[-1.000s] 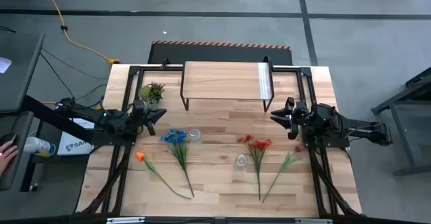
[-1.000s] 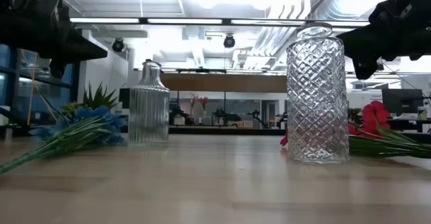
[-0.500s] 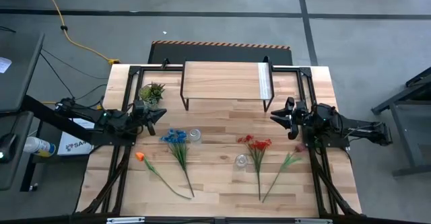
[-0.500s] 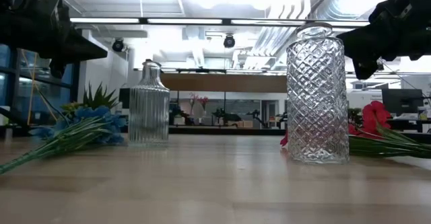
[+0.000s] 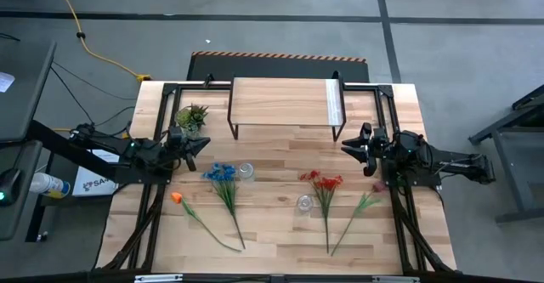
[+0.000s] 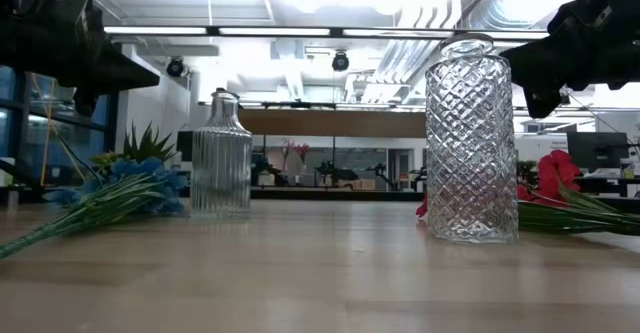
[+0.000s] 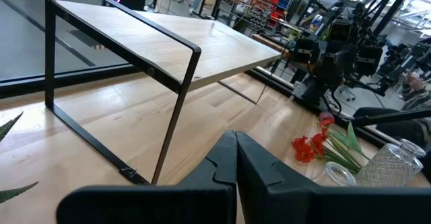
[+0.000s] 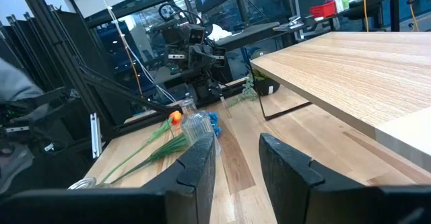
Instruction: Pick and place flowers into a vace then onto a shelf
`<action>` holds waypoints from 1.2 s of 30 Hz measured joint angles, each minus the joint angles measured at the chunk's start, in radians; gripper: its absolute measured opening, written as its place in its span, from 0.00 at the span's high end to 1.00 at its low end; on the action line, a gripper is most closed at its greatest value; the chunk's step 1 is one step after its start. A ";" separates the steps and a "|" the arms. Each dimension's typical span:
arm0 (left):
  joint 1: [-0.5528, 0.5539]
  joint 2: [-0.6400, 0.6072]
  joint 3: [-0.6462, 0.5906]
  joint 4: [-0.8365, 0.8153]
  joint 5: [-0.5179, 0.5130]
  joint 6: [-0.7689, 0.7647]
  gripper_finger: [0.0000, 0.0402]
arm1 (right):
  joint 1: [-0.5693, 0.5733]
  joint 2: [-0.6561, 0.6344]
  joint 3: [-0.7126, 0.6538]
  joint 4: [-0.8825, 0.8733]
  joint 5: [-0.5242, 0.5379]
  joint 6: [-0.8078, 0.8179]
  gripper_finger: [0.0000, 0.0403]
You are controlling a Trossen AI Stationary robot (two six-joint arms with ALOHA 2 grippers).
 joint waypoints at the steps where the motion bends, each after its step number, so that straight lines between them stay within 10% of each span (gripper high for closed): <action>1: 0.000 0.000 0.000 0.000 0.000 0.000 0.91 | 0.000 0.000 0.000 0.000 0.000 0.000 0.73; 28: 0.000 0.000 -0.003 0.236 0.066 -0.079 0.91 | 0.000 0.000 0.000 0.013 0.040 0.060 0.73; 36: 0.000 0.000 -0.002 0.465 0.053 -0.080 0.91 | 0.000 0.000 0.000 0.284 0.162 0.109 0.73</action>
